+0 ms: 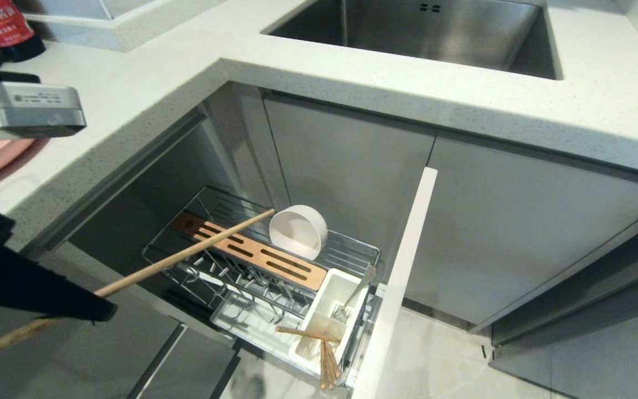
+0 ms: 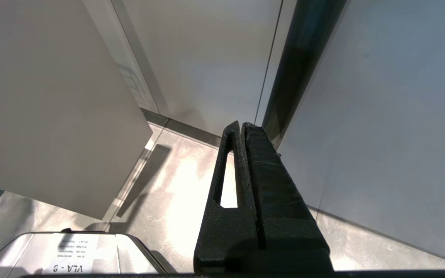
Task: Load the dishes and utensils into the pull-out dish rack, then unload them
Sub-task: Pick up the chopsticks and place it in the cupboard
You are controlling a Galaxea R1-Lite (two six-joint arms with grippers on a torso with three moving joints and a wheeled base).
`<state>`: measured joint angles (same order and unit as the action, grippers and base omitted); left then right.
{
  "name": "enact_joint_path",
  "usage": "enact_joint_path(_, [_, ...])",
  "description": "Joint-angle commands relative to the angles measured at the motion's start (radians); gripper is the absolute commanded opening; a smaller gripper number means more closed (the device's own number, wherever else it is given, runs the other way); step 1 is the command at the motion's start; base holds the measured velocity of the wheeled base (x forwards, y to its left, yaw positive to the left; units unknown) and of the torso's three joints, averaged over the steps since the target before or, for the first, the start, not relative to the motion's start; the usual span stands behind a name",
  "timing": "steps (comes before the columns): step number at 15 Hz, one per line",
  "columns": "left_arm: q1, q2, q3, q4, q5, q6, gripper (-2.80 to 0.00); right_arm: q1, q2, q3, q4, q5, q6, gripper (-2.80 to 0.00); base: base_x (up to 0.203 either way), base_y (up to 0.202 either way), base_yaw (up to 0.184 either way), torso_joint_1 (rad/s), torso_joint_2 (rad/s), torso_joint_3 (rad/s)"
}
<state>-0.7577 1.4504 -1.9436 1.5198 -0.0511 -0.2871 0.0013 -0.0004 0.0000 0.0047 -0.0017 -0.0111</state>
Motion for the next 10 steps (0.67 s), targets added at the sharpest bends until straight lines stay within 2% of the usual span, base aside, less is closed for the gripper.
enact_joint_path(1, [0.000,0.053,0.001,0.010,-0.010,0.032,-2.80,0.000,0.000,0.000,0.001,0.000,0.000,-2.80,0.000,0.000,0.000,0.000,0.00,0.000])
enact_joint_path(10, [-0.006,0.295,0.026,0.010,-0.014,0.043,-2.80,0.000,0.000,0.000,0.000,0.000,-0.001,-2.80,0.000,0.000,0.000,0.000,0.00,0.000])
